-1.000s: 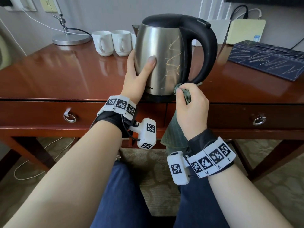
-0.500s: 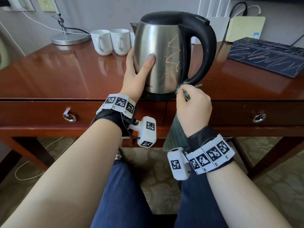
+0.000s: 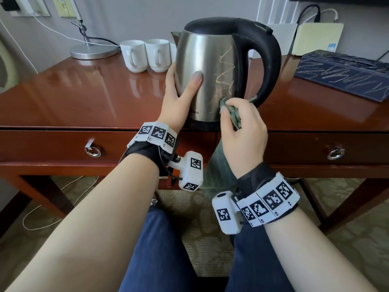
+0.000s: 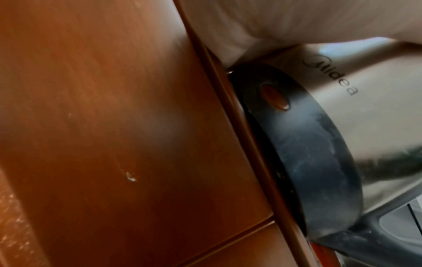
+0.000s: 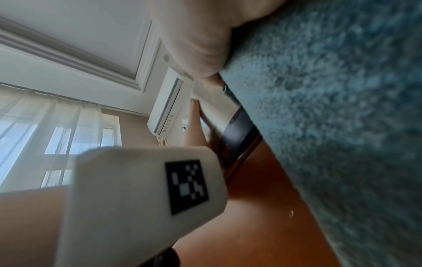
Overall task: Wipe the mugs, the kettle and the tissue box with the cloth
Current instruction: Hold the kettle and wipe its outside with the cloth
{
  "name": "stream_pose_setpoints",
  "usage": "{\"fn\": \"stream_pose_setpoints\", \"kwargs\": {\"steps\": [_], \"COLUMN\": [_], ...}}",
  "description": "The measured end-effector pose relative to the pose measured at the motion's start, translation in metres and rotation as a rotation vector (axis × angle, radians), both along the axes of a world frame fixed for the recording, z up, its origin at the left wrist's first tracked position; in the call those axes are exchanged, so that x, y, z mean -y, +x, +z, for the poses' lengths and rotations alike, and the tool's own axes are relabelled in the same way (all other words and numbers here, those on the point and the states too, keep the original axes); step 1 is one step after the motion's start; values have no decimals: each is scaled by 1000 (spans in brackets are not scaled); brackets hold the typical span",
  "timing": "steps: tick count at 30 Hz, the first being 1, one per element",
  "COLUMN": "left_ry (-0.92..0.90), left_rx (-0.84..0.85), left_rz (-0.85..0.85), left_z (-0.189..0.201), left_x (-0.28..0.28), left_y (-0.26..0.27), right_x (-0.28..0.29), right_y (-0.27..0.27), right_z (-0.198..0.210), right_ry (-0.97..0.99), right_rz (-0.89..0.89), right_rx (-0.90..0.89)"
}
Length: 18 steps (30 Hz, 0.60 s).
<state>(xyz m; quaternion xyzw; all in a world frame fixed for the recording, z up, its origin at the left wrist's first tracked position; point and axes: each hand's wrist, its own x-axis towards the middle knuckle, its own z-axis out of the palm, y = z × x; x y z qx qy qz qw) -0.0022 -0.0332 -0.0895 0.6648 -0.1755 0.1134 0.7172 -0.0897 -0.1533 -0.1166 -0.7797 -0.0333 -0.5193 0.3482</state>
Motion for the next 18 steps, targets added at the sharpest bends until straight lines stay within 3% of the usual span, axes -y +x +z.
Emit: {"fn": "stream_pose_setpoints", "kwargs": {"steps": [8,14,18], "left_ry": [-3,21,21], "left_rx": [3,-17,-1], "left_rz": [1,6,-4], "left_z": [0,0,0], "left_x": [0,-1,-2], "left_y": [2,2,1], "right_x": [-11,1,-3], "right_y": [3,5,3], "right_z": [-12,-3,-15], "right_ry": [-322,-227,-263], "right_rz": [-40,-43,-1], "right_rx": [-40,-25,-63]}}
